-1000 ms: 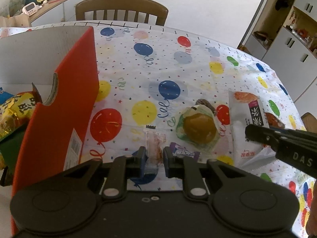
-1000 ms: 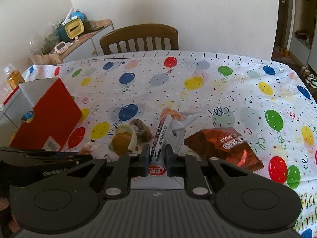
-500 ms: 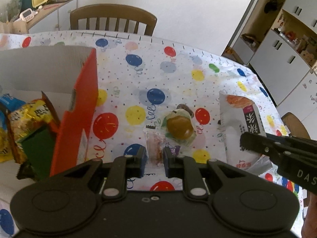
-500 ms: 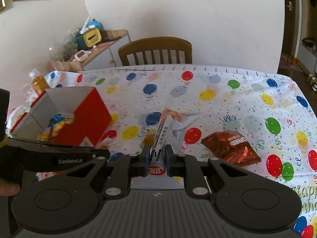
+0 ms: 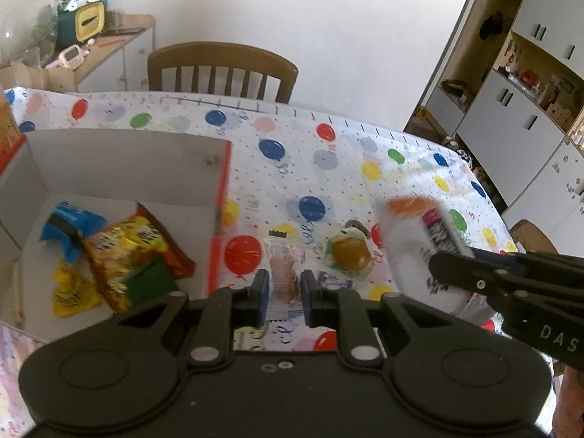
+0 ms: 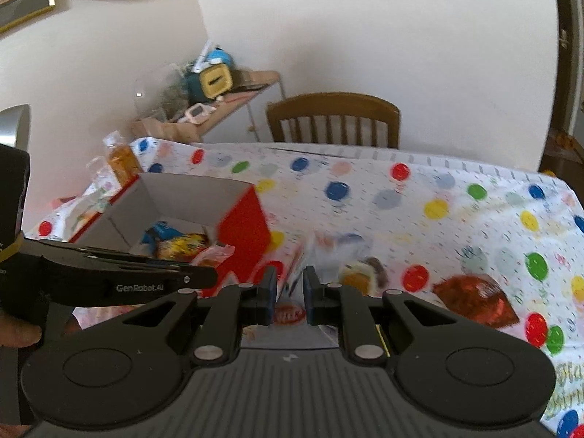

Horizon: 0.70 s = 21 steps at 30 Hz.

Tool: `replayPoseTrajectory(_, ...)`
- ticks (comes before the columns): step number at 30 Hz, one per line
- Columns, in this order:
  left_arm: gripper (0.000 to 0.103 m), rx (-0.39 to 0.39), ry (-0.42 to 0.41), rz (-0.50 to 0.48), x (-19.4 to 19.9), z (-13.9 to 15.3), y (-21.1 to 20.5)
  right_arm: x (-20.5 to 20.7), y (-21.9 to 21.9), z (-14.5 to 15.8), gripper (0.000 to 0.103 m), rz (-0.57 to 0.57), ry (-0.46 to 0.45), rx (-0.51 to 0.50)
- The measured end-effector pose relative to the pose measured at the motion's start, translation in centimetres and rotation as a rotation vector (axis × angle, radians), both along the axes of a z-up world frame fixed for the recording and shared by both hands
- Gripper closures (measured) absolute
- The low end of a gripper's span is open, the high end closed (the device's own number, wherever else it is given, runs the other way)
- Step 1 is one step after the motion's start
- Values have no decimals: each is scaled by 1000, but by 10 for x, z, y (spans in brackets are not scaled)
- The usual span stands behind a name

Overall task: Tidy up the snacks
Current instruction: 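Carry the clear candy and white packet with both grippers over the red box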

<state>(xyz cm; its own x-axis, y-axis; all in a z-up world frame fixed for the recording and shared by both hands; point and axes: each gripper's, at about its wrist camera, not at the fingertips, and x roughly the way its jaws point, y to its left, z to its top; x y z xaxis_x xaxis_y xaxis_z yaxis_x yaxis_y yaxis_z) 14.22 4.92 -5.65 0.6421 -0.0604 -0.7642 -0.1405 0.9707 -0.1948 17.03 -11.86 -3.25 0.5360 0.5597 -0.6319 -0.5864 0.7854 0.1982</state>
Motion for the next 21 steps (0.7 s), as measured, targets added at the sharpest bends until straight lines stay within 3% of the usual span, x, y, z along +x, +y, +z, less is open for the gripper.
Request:
replayPoseTrajectory(6,88,6,-25,30,-14,12,26,-3,32,5,97,39,-40,-19)
replayPoseTrajectory(10,88,15,-42,55,-24,18,47,7,27,2,97,17,23,-14)
replayPoseTrajectory(21,88,15,-63,116,-41,25,96,-3,13,-39,96,-33,112,-123)
